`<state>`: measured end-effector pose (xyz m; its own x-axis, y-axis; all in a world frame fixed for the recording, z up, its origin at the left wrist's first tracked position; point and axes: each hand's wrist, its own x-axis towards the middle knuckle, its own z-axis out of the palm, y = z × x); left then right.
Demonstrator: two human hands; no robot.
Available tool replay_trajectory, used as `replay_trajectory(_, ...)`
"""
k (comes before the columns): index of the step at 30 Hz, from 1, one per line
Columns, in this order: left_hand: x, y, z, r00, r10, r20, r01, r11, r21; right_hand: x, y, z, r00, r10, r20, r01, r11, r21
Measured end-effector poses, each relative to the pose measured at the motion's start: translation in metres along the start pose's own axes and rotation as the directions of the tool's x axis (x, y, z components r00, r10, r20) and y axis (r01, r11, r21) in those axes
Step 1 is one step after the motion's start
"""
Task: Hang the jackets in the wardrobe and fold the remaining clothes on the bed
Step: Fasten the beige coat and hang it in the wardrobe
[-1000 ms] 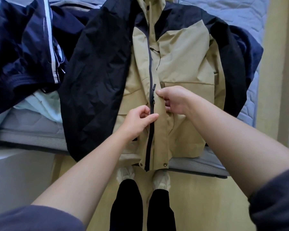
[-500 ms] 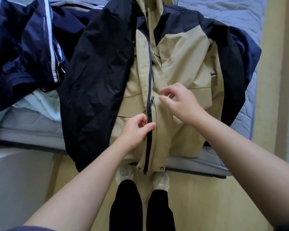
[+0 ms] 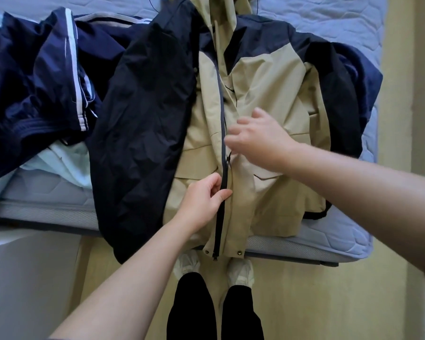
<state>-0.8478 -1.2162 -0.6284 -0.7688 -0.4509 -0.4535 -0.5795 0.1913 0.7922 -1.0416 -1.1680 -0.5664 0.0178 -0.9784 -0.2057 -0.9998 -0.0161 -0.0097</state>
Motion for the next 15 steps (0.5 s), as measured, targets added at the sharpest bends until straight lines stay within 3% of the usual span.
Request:
replay_trajectory(3, 0.001, -0.003, -0.002, 1.000, -0.017, 0.023, 0.015, 0.997, 0.079, 0.015, 0.022, -0.015, 0.996, 0.089, 0.017, -0.088, 0.995, -0.043)
replay_trajectory(8, 0.013, 0.001, -0.007, 0.987, -0.138, 0.087, 0.121, 0.977, 0.177, 0.025, 0.013, -0.016, 0.994, 0.072, 0.086, -0.068, 0.997, -0.046)
replay_trajectory(12, 0.051, 0.029, -0.017, 0.986, -0.148, -0.073, 0.154, 0.985, 0.082, 0.025, 0.010, -0.014, 0.997, 0.058, 0.044, -0.056, 0.998, -0.038)
replay_trajectory(15, 0.067, 0.040, -0.021, 0.994, -0.059, -0.094, 0.073, 0.986, 0.152, 0.028, 0.016, -0.019, 0.998, 0.064, 0.027, -0.061, 0.994, -0.093)
